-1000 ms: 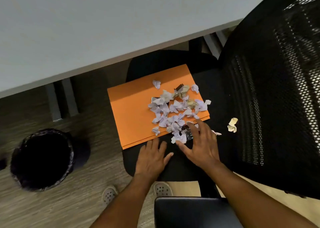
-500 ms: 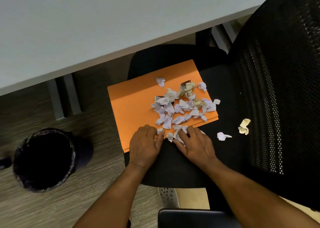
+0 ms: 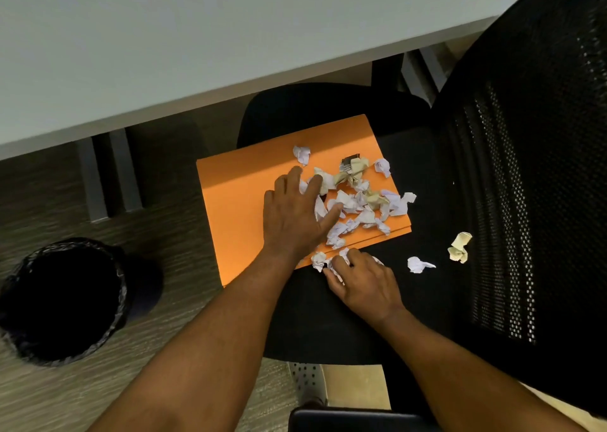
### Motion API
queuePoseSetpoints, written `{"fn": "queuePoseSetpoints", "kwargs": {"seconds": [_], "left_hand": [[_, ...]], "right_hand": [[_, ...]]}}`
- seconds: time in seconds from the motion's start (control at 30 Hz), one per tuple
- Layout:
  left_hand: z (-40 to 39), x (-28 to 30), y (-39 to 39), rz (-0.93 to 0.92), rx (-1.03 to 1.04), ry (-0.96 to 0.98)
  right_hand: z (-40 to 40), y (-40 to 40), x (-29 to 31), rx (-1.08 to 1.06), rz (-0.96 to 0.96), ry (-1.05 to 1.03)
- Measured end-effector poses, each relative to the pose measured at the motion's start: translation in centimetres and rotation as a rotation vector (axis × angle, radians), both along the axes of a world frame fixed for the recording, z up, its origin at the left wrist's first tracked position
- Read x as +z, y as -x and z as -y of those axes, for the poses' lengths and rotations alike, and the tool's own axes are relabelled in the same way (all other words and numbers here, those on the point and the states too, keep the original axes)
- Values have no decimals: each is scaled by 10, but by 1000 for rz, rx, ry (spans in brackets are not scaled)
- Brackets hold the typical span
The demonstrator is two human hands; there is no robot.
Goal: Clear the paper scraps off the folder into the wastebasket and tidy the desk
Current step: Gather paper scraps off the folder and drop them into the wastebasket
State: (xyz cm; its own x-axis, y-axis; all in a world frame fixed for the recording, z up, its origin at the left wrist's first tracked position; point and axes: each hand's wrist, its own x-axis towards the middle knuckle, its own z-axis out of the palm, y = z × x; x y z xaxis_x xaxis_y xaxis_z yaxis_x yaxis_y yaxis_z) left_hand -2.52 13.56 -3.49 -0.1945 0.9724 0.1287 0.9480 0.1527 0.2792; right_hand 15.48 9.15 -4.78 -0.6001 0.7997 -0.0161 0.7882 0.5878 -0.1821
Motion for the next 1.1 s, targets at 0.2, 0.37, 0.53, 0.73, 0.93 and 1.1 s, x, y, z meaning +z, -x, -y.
{"fn": "queuePoseSetpoints", "kwargs": {"seconds": [0.2, 0.37, 0.53, 0.73, 0.93, 1.1], "left_hand": [[5, -15, -3, -60, -95, 24], [7, -9, -1, 101, -23, -126], [9, 25, -2, 560, 232, -247], [14, 69, 19, 1371, 763, -85], [53, 73, 89, 1960, 995, 146], [108, 73, 170, 2260, 943, 183]], "right_hand": [[0, 2, 0, -15, -53, 44], [-2, -1, 9, -51, -185, 85], [3, 3, 23, -112, -351, 61], [15, 27, 57, -144, -517, -13], [25, 89, 75, -82, -584, -66], [51, 178, 76, 43, -597, -45]]}}
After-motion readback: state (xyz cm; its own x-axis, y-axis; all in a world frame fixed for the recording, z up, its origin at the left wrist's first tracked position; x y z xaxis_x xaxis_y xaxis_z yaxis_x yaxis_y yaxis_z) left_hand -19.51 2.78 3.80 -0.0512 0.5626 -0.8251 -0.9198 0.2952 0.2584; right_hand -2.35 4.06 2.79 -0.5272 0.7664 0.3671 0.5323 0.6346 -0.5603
